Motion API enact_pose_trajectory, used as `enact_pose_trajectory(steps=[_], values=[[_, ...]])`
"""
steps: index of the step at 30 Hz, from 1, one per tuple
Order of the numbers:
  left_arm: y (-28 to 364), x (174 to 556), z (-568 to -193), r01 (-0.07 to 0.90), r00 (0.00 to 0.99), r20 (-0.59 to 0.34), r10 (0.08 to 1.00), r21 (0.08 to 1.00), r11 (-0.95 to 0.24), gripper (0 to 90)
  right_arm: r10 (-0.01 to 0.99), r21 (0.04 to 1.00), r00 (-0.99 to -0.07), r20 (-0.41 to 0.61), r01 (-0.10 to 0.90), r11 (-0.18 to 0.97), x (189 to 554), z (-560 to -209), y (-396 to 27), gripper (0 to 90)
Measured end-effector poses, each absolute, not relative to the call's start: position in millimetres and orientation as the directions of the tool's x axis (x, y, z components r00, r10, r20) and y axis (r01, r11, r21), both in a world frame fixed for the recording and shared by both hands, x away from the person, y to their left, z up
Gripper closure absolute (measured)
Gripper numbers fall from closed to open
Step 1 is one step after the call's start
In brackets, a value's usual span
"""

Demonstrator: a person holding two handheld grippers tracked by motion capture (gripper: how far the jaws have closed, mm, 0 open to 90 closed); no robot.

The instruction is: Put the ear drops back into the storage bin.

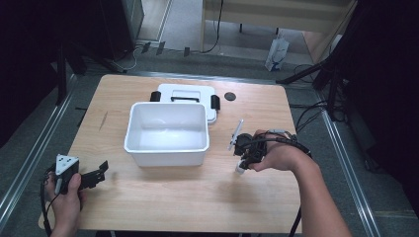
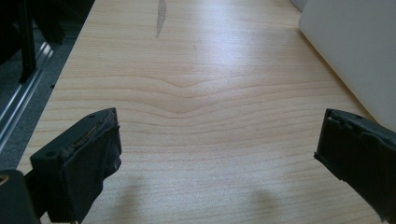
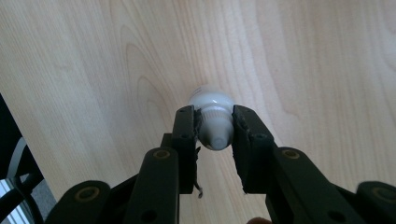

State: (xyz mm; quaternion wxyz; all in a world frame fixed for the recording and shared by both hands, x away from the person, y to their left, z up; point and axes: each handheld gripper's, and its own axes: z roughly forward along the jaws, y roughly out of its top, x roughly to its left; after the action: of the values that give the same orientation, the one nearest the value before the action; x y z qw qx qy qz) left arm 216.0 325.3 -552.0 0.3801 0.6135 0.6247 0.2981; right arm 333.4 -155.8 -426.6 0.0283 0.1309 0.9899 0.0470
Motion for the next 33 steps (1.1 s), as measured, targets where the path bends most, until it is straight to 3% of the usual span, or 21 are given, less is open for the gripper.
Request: enact_pose_trajectory(steps=[18, 33], values=[[325, 216, -552, 0.539, 0.041, -0.112, 0.993, 0.839, 0.073, 0.6, 0.272, 0.134, -0.959, -0.08, 0.26, 0.956, 356, -371, -140, 72.4], [326, 216, -552, 0.54, 0.043, -0.121, 0.992, 0.838, 0.079, 0.7, 0.211, 0.139, -0.974, -0.078, 0.199, 0.97, 367, -332, -105, 72.4]])
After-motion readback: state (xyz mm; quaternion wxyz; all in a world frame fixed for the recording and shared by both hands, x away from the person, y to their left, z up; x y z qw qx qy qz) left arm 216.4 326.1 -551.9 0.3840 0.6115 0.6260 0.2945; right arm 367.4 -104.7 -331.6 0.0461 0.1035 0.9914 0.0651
